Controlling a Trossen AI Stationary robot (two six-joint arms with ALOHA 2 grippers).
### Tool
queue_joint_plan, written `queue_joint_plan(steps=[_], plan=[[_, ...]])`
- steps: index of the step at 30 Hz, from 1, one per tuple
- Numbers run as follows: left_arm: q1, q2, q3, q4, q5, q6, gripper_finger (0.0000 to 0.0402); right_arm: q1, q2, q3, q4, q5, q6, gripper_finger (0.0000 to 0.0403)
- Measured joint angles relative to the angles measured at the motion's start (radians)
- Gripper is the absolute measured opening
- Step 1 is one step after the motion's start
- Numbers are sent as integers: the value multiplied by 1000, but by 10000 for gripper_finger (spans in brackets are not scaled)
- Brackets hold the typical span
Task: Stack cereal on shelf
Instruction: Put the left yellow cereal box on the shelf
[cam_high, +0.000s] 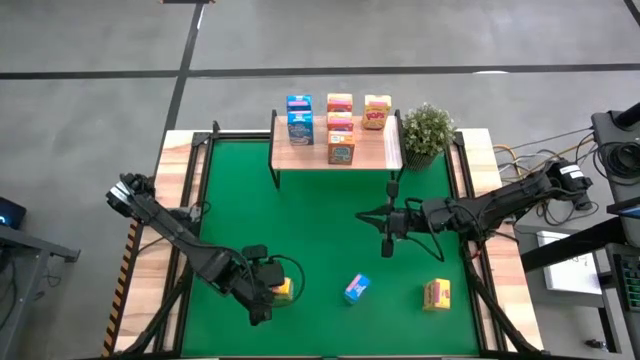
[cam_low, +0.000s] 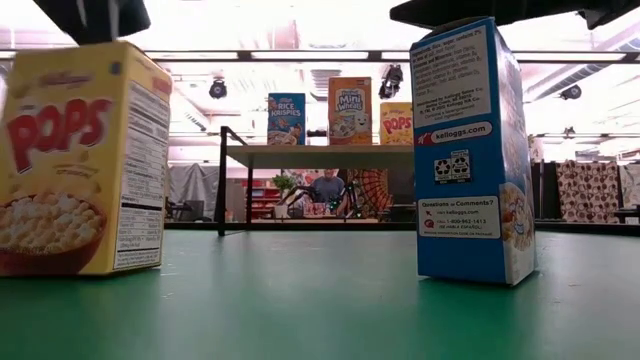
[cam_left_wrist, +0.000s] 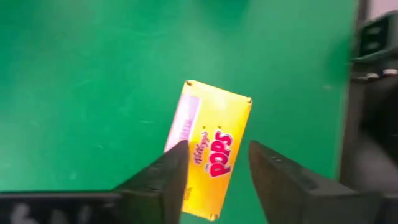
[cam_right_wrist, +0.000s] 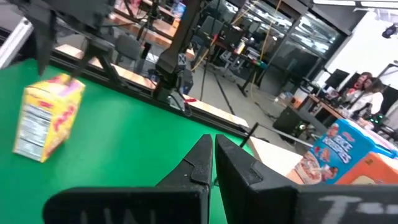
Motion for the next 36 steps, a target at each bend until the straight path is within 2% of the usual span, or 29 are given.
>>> queue_joint_plan(steps=[6, 11, 20, 26, 32, 36], plan=[[-2, 39, -4, -2, -38, 52, 242, 21, 0, 0, 0, 0, 0, 9], [-2, 44, 21, -16, -23, 67, 282, 21, 0, 0, 0, 1, -1, 9], [-11, 44, 56, -20, -13, 66, 284, 21, 0, 0, 0, 1, -1, 9], [-12, 44, 27, -24, -25, 68, 283, 21, 1, 0, 0, 1, -1, 9], [-11, 41, -13, -31, -87, 71, 283, 21, 1, 0, 0, 1, -2, 9], [-13, 44, -12, -32, -58, 68, 283, 21, 1, 0, -1, 1, 4, 9]])
